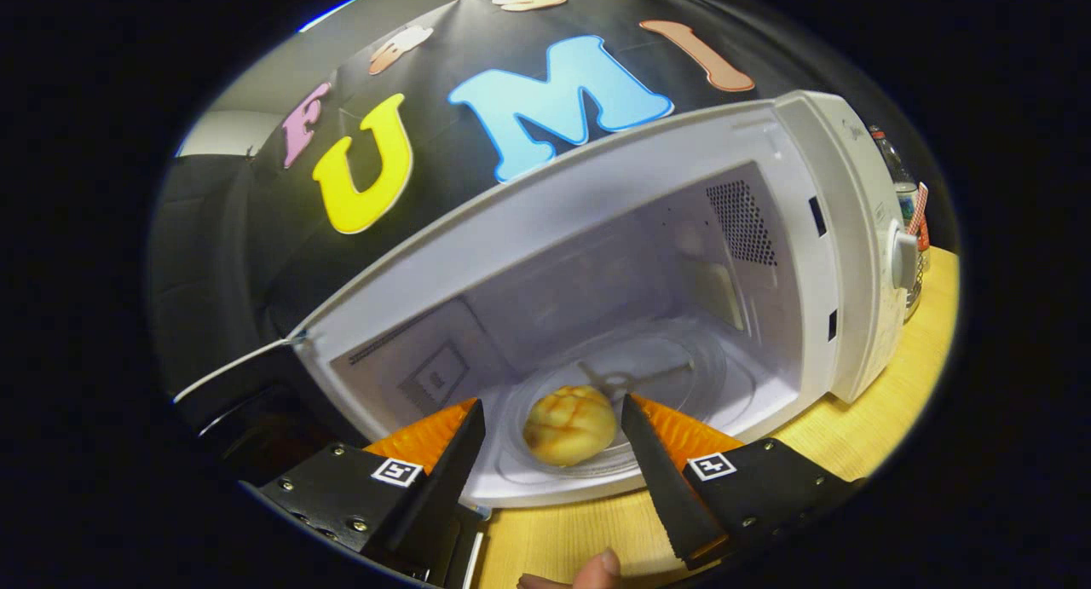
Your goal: Open the microwave, put the food inside, and close the microwave door.
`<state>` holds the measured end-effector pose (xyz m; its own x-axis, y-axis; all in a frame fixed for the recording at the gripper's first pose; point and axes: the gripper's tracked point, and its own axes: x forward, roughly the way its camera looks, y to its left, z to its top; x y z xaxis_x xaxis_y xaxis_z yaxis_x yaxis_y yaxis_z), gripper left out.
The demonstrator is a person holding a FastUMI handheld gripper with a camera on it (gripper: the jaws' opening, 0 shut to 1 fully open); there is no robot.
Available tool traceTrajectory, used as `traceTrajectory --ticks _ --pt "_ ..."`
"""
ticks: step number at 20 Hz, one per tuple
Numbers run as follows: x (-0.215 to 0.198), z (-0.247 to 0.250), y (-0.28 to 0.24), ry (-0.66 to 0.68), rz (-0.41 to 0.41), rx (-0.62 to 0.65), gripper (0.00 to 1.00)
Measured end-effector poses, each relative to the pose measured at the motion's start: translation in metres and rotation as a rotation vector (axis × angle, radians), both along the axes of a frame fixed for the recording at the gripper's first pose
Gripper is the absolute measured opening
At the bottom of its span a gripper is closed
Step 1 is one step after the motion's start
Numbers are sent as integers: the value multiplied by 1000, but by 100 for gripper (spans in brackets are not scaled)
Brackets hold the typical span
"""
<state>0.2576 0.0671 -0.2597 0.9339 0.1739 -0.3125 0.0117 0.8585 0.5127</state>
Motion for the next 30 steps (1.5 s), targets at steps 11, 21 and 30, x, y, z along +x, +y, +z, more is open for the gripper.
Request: traceTrajectory --ticks 11,21,30 --pt "-205 116 31 -176 321 -19 97" --pt "-335 208 119 -446 586 -75 97" --pt "-353 150 215 -388 771 -154 96"
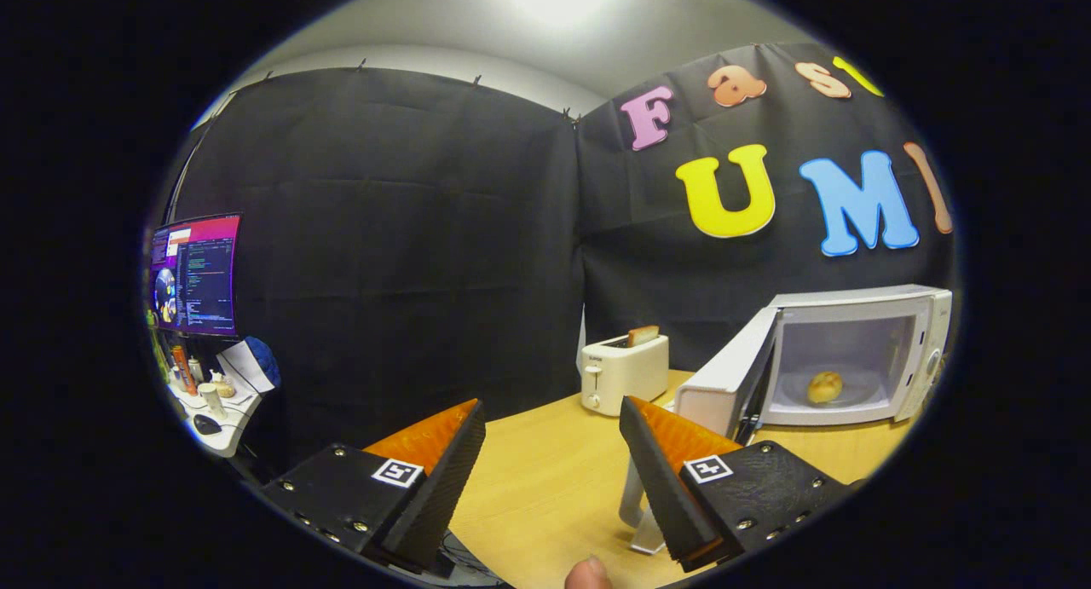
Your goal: Open the microwave, put the food inside, and close the microwave door.
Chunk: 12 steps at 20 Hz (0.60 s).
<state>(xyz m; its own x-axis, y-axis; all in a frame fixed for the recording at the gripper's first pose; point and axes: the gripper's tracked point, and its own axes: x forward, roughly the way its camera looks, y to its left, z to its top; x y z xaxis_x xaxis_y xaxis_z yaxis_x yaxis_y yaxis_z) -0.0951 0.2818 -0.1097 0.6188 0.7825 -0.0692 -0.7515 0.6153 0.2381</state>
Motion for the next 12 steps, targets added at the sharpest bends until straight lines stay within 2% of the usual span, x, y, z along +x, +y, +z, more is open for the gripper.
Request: traceTrajectory --ticks 3,4,5,7,8,9,10,12 --pt "6 -24 12 8 -8 -51 90" --pt "9 -30 13 11 -8 -64 83" --pt "12 -39 16 23 -8 -74 82" --pt "23 -49 7 40 -60 -94 65" --pt "30 -53 4 41 -81 -99 51" --pt "32 -56 -4 47 -100 -102 46" --pt "36 -61 -6 48 -123 -111 29" --pt "36 -65 -17 45 -146 -127 9"
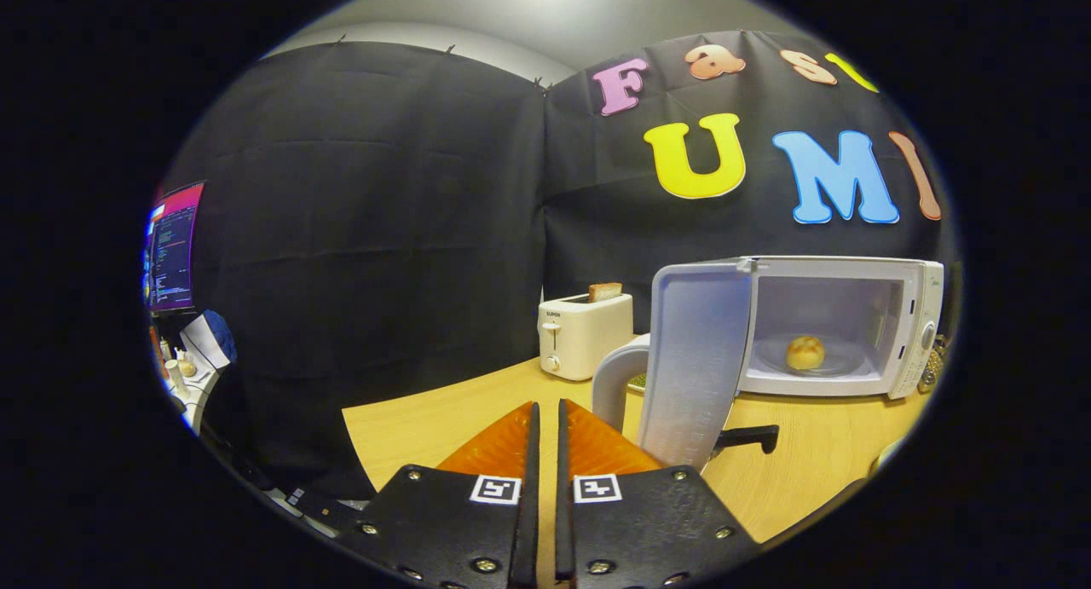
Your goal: Open the microwave, put the food inside, and close the microwave door.
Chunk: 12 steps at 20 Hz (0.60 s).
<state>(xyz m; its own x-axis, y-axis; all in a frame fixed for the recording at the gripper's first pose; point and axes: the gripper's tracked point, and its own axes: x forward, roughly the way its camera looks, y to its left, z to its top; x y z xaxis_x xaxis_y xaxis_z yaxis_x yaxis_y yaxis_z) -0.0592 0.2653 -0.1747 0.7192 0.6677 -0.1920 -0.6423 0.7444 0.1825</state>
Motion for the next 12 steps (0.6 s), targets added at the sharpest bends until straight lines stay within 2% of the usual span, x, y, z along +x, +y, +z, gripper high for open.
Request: traceTrajectory --ticks 1,4,10,12 --pt "-2 2 -5 -5 -16 -12 4" --pt "2 0 -21 -27 -81 -60 1" --pt "0 -9 -61 43 -129 -74 1" --pt "6 -12 -81 45 -171 -87 1"
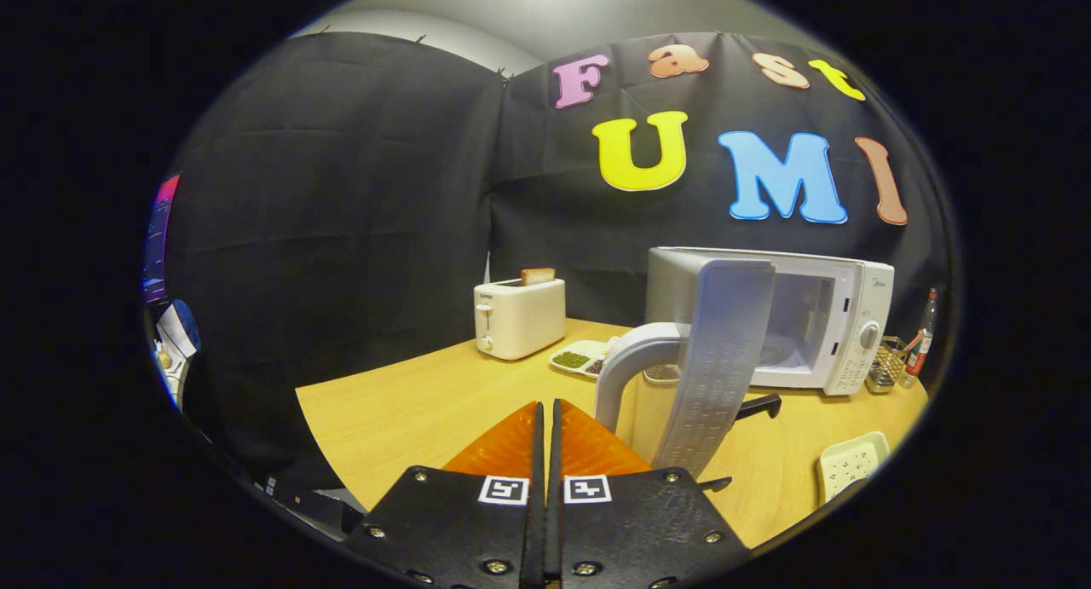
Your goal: Open the microwave, put the food inside, and close the microwave door.
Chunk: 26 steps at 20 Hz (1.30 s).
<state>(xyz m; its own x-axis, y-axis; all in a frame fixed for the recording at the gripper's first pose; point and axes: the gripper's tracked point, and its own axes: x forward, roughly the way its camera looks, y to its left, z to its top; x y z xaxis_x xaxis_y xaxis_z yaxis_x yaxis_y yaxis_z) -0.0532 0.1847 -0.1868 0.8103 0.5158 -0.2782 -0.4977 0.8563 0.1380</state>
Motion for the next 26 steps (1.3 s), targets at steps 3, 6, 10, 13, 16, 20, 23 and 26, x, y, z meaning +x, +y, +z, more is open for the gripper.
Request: traceTrajectory --ticks 3,6,10,13,16,20,23,26 --pt "11 -7 -30 11 -56 -16 1" --pt "28 -10 -69 14 -136 -28 1" --pt "53 -21 -113 8 -220 -60 1" --pt "75 -28 -142 8 -275 -94 1" --pt "97 -27 -163 2 -332 -86 1" --pt "133 -28 -186 -46 -396 -155 1" --pt "153 -33 -197 -54 -433 -183 1" --pt "171 -38 -204 -64 -465 -224 1"
